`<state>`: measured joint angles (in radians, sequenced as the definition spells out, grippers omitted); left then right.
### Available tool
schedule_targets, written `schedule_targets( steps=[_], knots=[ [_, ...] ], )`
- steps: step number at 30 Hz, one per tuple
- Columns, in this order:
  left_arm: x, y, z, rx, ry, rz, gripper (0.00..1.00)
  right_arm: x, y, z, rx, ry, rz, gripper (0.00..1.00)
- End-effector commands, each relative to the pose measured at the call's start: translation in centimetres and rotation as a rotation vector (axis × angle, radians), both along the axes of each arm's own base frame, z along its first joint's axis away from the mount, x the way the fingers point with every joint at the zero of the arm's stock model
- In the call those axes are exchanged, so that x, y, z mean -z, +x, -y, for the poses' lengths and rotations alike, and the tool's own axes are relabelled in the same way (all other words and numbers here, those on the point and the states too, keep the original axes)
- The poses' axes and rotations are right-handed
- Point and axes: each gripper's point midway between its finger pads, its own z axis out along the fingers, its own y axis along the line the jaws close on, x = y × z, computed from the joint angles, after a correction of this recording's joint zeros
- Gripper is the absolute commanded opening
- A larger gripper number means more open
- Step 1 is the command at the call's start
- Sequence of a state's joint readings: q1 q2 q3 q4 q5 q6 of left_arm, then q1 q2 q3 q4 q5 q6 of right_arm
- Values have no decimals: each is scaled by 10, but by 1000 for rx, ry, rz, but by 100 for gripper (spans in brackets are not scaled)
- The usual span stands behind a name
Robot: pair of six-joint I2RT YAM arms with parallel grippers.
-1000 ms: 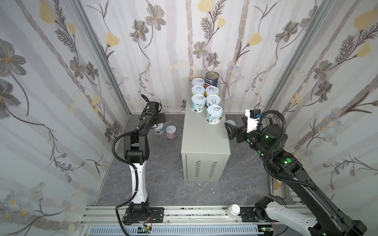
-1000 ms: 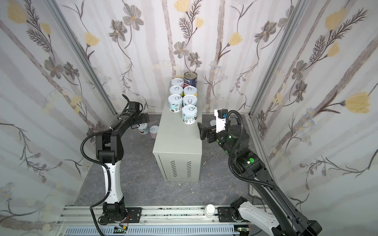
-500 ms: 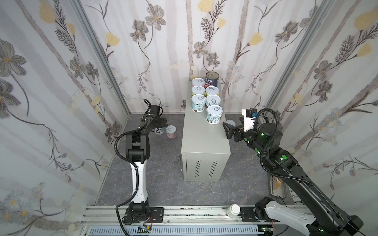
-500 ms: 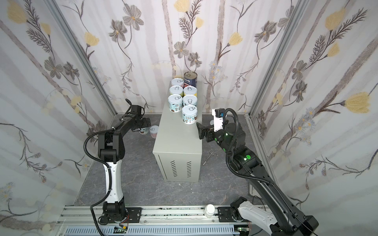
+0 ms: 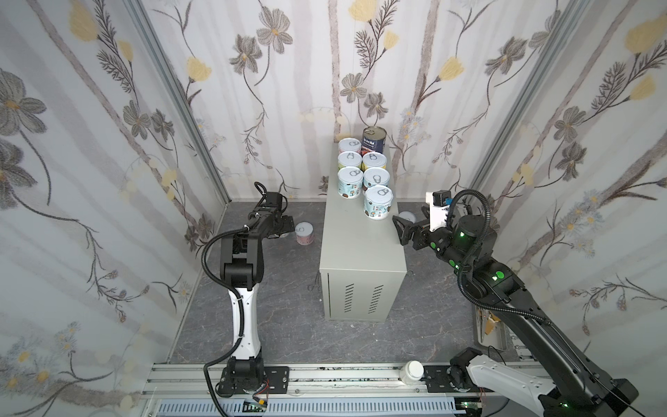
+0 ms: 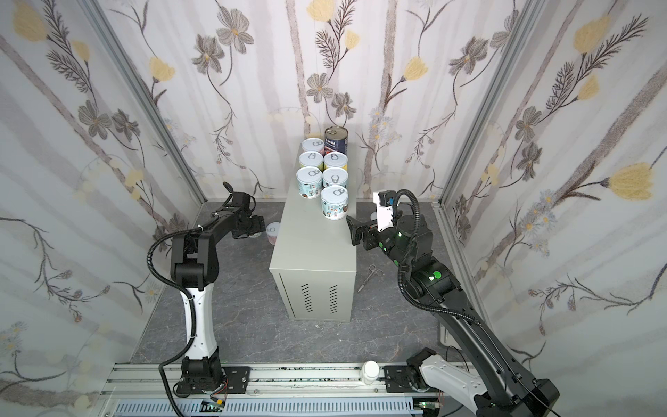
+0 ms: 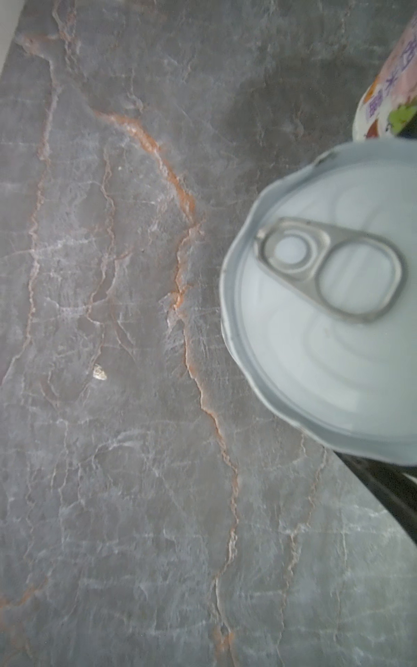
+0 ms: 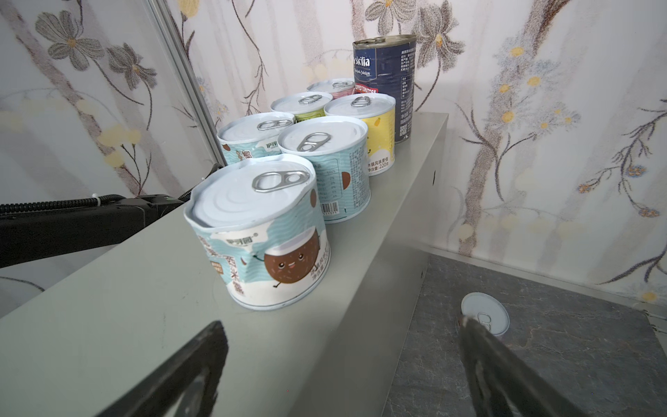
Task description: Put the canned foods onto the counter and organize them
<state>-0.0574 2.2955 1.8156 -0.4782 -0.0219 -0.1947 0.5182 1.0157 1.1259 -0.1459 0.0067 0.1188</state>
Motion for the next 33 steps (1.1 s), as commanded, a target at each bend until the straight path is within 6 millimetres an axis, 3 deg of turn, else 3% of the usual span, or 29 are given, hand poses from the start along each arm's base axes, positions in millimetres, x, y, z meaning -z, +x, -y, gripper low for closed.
schedule_targets(
  steps=[1,17,33],
  knots=[
    [-7,6,-3,-10,10,35,90,-11,0,0,-6,16,37,100],
    [2,14,-4,15,28,78,85,-8,8,-9,-34,3,22,100],
    [-8,18,0,31,10,149,76,-4,13,-13,-46,-1,11,100]
  ],
)
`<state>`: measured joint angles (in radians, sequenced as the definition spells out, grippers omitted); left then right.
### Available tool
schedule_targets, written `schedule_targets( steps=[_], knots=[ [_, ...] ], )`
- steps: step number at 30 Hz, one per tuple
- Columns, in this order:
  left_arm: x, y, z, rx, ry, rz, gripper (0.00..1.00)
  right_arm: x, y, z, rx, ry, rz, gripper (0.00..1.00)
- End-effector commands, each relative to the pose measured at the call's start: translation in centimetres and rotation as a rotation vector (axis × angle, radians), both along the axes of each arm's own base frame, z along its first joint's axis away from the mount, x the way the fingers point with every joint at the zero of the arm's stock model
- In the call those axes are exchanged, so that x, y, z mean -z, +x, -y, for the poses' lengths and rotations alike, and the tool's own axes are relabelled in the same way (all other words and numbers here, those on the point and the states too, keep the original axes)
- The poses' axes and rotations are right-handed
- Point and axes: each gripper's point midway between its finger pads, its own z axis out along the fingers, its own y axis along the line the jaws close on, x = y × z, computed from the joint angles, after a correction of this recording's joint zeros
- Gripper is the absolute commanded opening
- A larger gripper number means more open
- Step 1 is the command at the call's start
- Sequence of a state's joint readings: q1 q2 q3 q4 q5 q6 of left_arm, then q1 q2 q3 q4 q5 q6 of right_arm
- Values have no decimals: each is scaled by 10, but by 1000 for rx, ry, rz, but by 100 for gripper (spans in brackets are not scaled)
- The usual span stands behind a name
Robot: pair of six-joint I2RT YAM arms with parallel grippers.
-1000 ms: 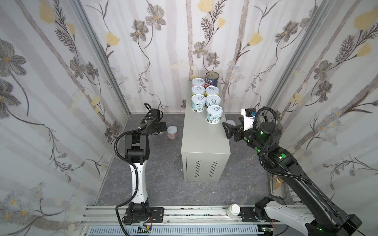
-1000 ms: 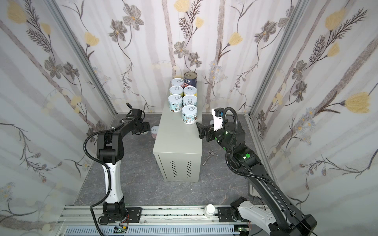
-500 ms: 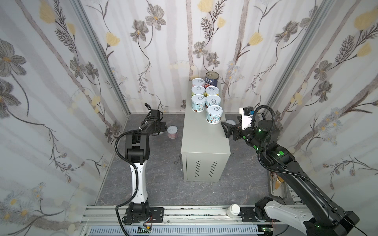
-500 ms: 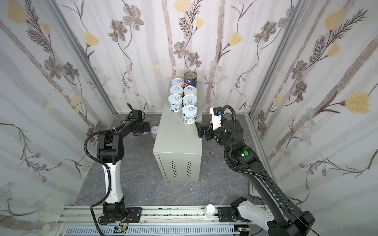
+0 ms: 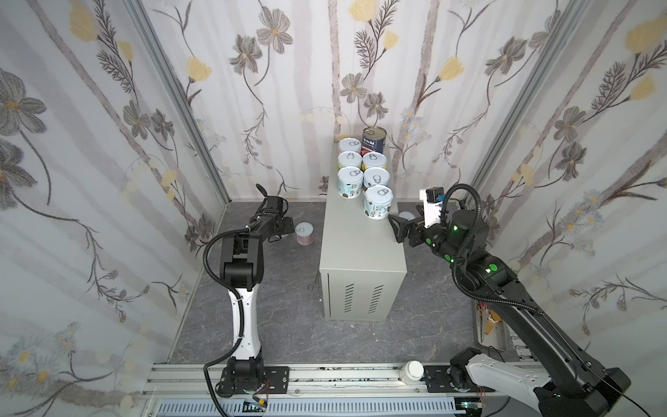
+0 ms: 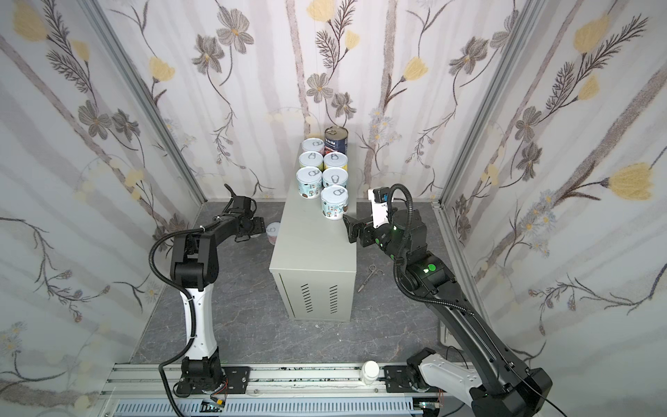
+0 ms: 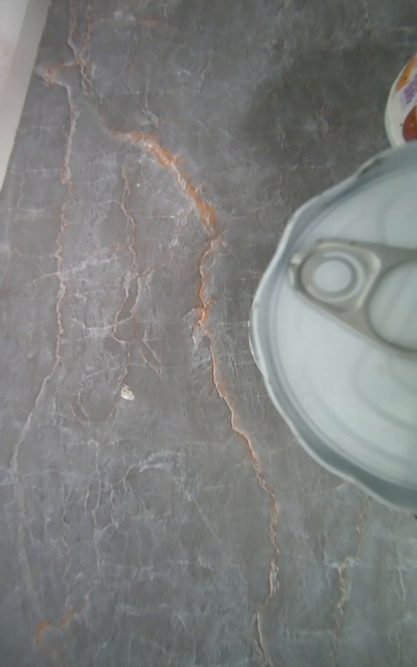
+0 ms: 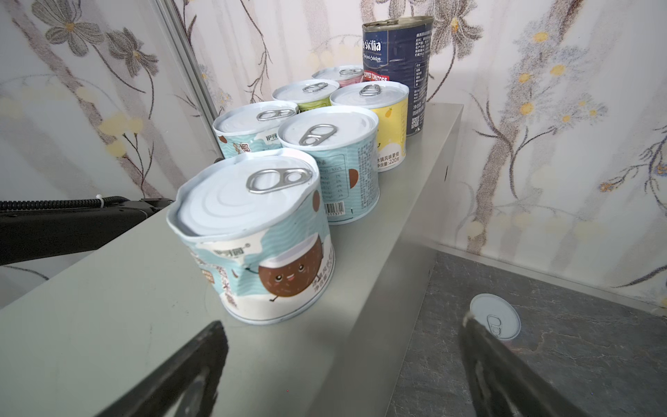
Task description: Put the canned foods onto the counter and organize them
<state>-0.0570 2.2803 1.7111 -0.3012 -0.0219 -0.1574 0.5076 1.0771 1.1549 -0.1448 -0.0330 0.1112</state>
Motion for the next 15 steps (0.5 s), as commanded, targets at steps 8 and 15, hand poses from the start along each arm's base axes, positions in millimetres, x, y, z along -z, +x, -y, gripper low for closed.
schedule_targets(
  steps=[8,15],
  knots=[
    [-25,12,0,10,6,91,72,-7,2,-5,-24,14,27,100],
    [-38,5,-2,47,43,93,66,-7,1,-4,-24,16,31,100]
  ],
)
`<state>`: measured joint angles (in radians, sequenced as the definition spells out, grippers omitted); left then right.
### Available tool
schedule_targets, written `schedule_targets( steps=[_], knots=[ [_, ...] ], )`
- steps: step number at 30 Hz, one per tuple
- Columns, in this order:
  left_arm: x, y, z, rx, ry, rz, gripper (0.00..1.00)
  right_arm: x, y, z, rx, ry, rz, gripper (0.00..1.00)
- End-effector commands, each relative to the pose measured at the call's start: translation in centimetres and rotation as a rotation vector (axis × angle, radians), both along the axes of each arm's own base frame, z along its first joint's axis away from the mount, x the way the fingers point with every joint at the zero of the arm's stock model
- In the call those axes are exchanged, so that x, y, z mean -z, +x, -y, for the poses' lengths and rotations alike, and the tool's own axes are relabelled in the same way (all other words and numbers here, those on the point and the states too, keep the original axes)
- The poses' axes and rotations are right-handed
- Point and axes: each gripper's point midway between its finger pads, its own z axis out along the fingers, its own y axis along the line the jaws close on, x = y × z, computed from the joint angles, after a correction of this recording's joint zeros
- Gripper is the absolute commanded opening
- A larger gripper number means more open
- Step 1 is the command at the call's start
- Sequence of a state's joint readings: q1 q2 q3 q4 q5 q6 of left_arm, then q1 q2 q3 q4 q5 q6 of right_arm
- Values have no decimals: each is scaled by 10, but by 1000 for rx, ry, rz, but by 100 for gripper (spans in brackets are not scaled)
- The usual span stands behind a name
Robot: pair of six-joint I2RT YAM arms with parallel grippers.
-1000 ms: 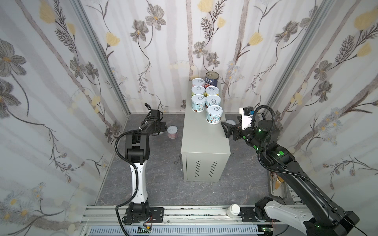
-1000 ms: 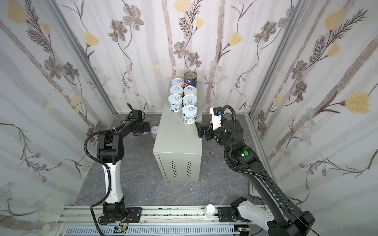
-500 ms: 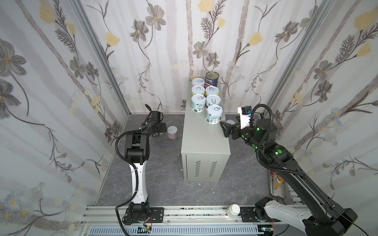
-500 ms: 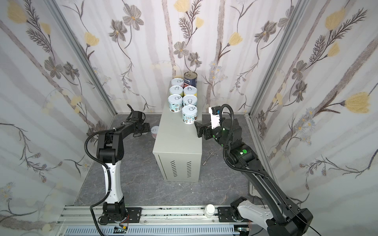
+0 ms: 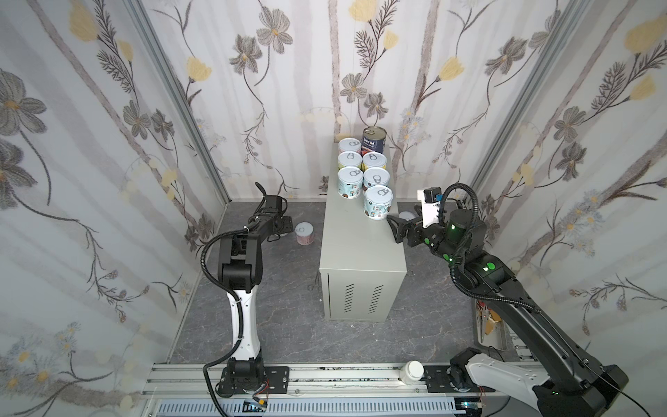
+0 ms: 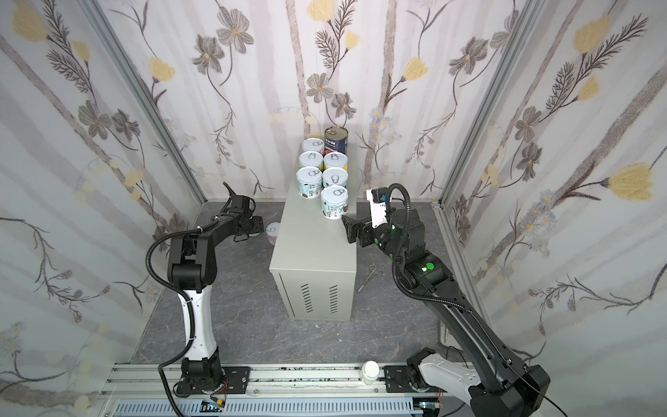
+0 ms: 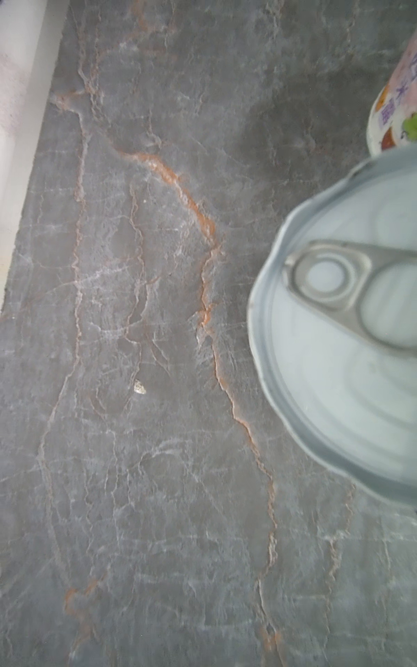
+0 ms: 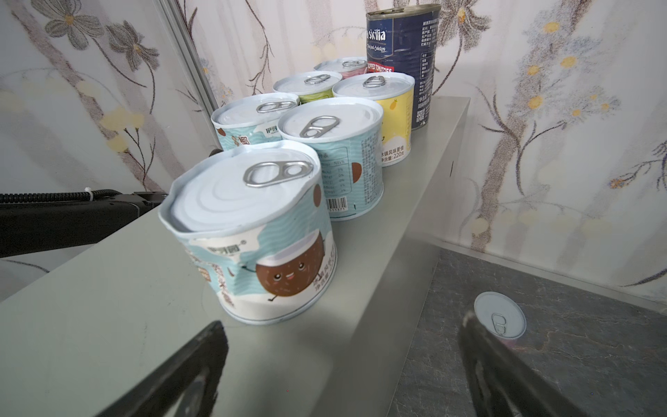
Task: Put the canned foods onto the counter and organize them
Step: 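Lift the light-blue can with the left gripper up toward the cabinet top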
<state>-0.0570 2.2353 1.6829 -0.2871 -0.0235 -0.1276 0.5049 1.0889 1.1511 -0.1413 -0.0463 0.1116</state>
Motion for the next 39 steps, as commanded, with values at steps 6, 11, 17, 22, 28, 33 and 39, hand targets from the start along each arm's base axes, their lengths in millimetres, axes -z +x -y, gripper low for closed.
schedule_targets(
  steps=[6,11,17,22,28,33,39],
  knots=[
    [-53,-12,-3,46,42,104,63,-15,2,3,-7,0,68,100],
    [-97,-26,4,86,20,144,61,-27,7,9,-3,-5,111,100],
    [-158,-46,27,181,-70,180,60,-44,12,12,-22,-13,159,100],
    [-205,-68,38,239,-81,215,59,-60,12,12,-30,-1,215,100],
    [-261,-101,55,322,-124,280,59,-79,15,13,-17,44,268,100],
    [-301,-129,73,403,-173,333,59,-83,15,16,1,69,276,100],
    [-338,-158,92,482,-250,392,59,-87,4,17,-19,83,274,100]
  ],
)
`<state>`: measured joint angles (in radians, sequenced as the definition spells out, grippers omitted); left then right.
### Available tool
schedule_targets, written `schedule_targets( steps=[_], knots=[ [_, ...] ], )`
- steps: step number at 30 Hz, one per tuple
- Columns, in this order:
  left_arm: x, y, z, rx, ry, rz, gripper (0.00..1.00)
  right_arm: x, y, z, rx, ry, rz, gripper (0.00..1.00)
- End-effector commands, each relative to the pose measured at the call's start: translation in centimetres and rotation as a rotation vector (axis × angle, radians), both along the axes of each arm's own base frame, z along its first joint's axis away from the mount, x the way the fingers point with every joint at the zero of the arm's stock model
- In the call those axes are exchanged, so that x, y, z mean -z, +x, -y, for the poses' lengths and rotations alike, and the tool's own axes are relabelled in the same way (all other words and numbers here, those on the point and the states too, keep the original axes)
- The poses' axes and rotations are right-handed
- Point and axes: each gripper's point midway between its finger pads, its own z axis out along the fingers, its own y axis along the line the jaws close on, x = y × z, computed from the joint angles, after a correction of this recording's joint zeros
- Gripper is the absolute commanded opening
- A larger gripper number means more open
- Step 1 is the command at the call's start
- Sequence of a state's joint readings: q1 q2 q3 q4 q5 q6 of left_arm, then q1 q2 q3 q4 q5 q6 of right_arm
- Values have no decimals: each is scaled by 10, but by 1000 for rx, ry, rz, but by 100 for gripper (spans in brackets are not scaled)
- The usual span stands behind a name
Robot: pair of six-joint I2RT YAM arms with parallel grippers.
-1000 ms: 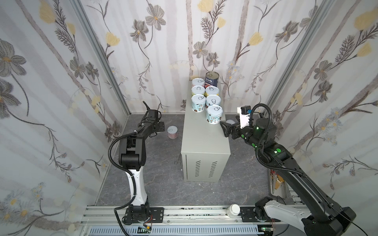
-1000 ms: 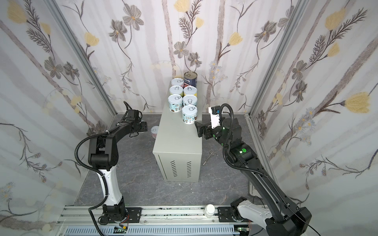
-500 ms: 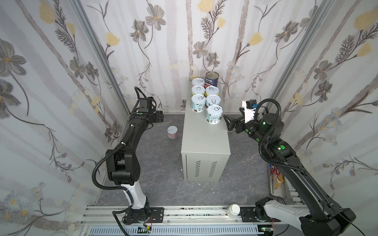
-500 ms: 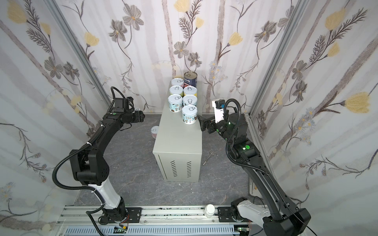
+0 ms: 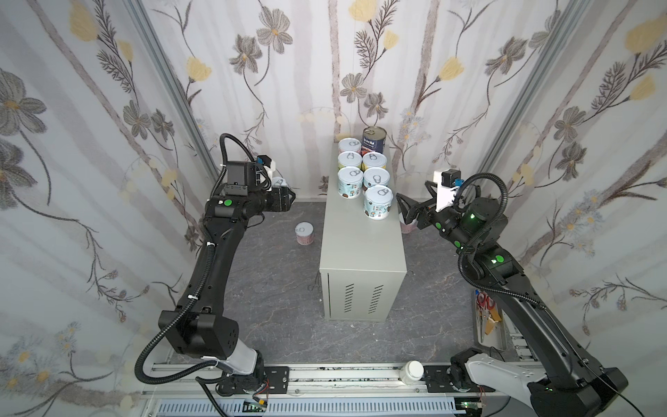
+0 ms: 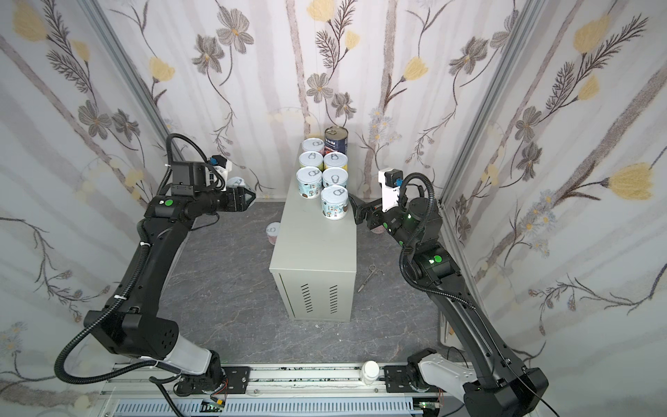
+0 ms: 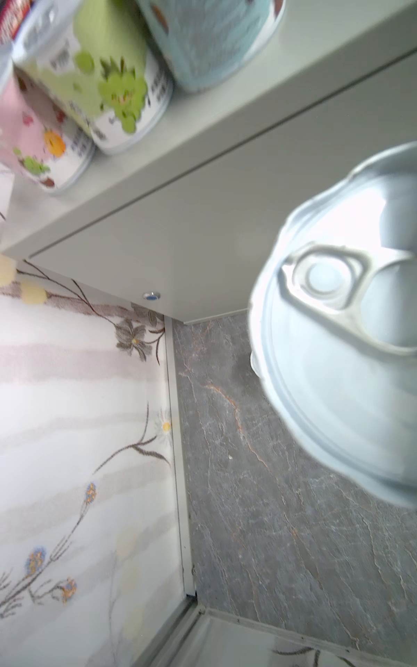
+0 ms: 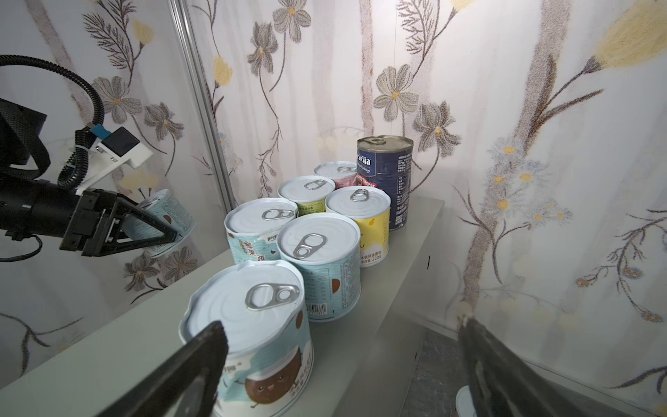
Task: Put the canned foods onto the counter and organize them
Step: 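Lift the light-blue can with the left gripper up toward the cabinet top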
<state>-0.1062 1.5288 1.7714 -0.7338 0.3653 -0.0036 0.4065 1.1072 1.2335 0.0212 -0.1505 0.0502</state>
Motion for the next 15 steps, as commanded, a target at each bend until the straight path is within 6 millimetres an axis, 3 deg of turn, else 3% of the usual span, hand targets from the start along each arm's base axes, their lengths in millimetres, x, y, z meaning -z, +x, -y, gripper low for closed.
schedule_targets(
  steps=[1,9,15],
  knots=[
    [-24,-14,15,72,-47,49,59,-14,-8,1,-13,30,40,100],
    [-42,-39,45,189,-89,58,58,-16,-20,2,-39,47,40,100],
    [-47,-56,79,298,-29,46,58,-11,-24,2,-46,36,31,100]
  ],
)
